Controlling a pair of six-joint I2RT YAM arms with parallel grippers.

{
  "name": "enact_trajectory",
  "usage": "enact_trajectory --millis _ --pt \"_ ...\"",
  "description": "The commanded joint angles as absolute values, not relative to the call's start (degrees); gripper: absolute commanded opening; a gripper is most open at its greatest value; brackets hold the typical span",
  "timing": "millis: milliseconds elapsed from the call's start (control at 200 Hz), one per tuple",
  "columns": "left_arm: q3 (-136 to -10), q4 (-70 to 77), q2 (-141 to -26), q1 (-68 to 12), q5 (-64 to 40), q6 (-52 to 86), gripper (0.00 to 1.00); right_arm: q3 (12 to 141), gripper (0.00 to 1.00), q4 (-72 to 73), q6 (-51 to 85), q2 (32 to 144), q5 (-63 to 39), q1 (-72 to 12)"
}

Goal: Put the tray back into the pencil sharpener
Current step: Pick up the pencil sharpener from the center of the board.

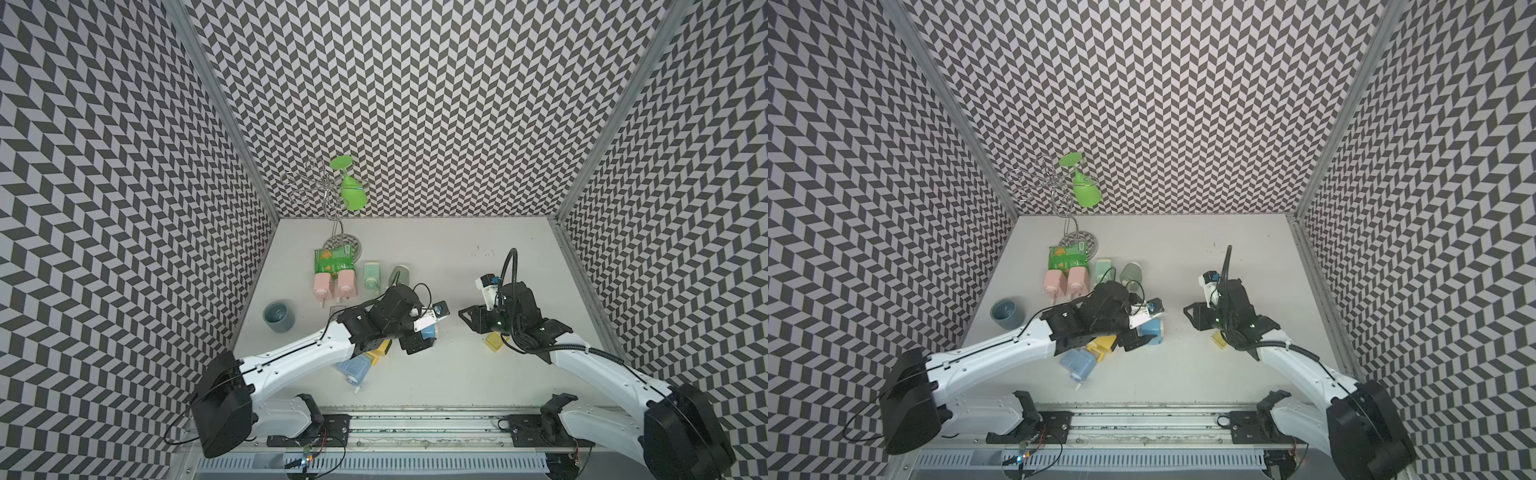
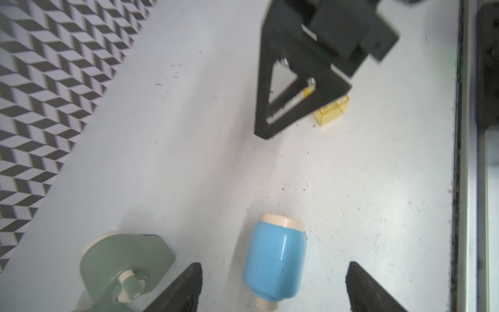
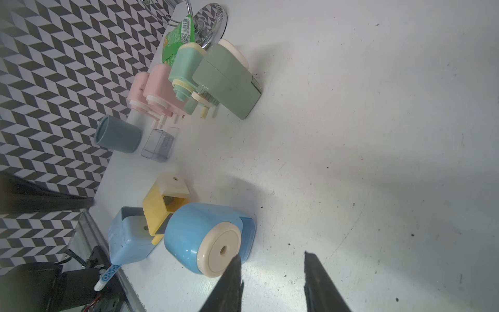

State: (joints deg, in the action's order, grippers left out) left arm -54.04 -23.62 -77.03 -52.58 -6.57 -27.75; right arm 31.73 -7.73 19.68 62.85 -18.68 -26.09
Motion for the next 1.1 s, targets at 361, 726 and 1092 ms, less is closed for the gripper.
enact_trajectory --millis 361,726,1092 --pt "-65.2 -35.4 -95.2 -51.3 -8.1 -35.0 0.92 29.5 0.42 -6.5 19.1 57.7 -20.0 -25.6" --pt "-68.3 -38.9 -100.1 -50.0 -9.4 -30.8 0.60 29.1 0.41 -4.8 20.2 55.0 -20.2 -25.5" --pt "-71.2 -37.3 -100.0 -49.0 -5.4 -22.4 0.35 29.6 0.40 -5.4 21.4 53.0 -18.9 -24.4"
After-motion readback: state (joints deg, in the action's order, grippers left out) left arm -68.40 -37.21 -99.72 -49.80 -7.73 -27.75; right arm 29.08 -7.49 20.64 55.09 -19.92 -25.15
